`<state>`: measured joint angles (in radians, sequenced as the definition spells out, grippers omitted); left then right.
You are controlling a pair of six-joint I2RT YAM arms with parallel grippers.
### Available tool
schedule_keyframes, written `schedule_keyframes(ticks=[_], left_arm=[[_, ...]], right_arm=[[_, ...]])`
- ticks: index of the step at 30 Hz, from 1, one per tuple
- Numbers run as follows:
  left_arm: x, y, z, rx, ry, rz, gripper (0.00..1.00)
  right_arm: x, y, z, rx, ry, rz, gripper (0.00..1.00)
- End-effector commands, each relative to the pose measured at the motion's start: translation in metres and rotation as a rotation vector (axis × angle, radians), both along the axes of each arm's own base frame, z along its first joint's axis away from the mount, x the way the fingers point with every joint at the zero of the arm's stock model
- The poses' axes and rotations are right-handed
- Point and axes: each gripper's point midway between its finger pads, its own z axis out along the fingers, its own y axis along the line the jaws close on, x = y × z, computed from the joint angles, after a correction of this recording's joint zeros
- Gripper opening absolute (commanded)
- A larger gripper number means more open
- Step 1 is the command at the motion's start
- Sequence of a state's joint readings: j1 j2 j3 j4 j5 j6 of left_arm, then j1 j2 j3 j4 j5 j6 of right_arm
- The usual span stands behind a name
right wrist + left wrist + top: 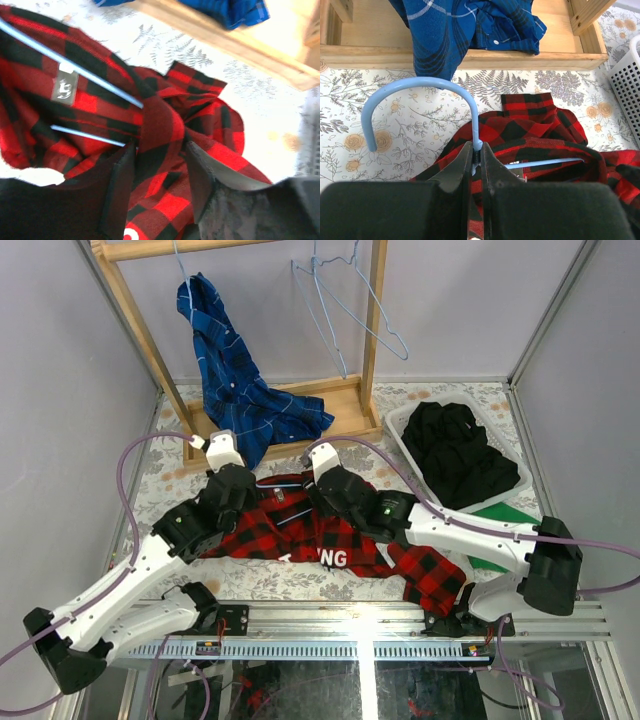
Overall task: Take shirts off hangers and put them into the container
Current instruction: Remove the shirt from the hanger.
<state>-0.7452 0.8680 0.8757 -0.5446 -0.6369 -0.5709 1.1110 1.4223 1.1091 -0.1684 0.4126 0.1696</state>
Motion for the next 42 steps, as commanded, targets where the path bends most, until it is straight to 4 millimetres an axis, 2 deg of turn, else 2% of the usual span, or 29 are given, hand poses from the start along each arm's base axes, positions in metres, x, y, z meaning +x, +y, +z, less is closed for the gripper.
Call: schedule_keyframes(ticks=[1,3,4,8,10,13,17,19,25,28,30,31,34,35,36,39,42], left_arm=[[0.004,0.001,0.018,-0.038,-0.044,0.028,0.00],[0.003,0.004,0.016,-0.023,-0.047,0.029,0.00],[0.002,0.006,0.016,-0.014,-0.049,0.028,0.00],[-0.001,0.004,0.018,0.001,-0.064,-0.016,0.00],[-0.002,0.001,0.021,0.000,-0.077,-0.054,0.00],[-0.004,0.001,0.024,0.000,-0.088,-0.066,0.00],[-0.004,0.001,0.024,-0.029,-0.088,-0.045,0.00],[-0.003,0.000,0.025,-0.044,-0.088,-0.039,0.00],[-0.003,0.001,0.030,-0.065,-0.094,-0.024,0.00],[-0.003,0.003,0.031,-0.081,-0.099,-0.004,0.00],[-0.003,0.004,0.031,-0.087,-0.100,0.001,0.00],[-0.003,0.003,0.032,-0.086,-0.101,-0.001,0.00],[-0.004,0.002,0.030,-0.057,-0.100,-0.034,0.00],[-0.006,0.000,0.029,-0.042,-0.098,-0.059,0.00],[-0.007,-0.002,0.028,-0.023,-0.097,-0.091,0.00],[-0.011,-0.005,0.023,0.052,-0.095,-0.173,0.00],[-0.014,-0.006,0.018,0.101,-0.091,-0.223,0.00]], right_arm=[[0.025,-0.016,0.035,0.047,-0.106,-0.201,0.43],[0.027,-0.023,0.037,0.060,-0.127,-0.233,0.31],[0.029,-0.028,0.040,0.075,-0.144,-0.256,0.27],[0.030,-0.040,0.039,0.078,-0.152,-0.295,0.19],[0.034,-0.045,0.035,0.069,-0.137,-0.308,0.18],[0.027,-0.035,0.027,0.078,-0.073,-0.209,0.27],[-0.006,0.000,0.023,0.133,0.036,0.071,0.48],[-0.017,0.009,0.024,0.151,0.072,0.143,0.52],[-0.006,-0.004,0.009,0.047,0.088,0.050,0.54],[-0.012,0.000,0.000,0.013,0.135,0.085,0.57],[-0.010,0.000,-0.007,-0.023,0.148,0.068,0.58],[-0.003,-0.004,-0.007,-0.054,0.134,0.026,0.53],[0.023,-0.032,0.004,-0.127,0.050,-0.179,0.25],[0.028,-0.038,0.009,-0.120,0.020,-0.216,0.16],[0.027,-0.044,0.012,-0.091,0.003,-0.235,0.12],[0.028,-0.055,0.029,0.064,-0.018,-0.248,0.10],[0.036,-0.077,0.037,0.169,-0.035,-0.308,0.09]])
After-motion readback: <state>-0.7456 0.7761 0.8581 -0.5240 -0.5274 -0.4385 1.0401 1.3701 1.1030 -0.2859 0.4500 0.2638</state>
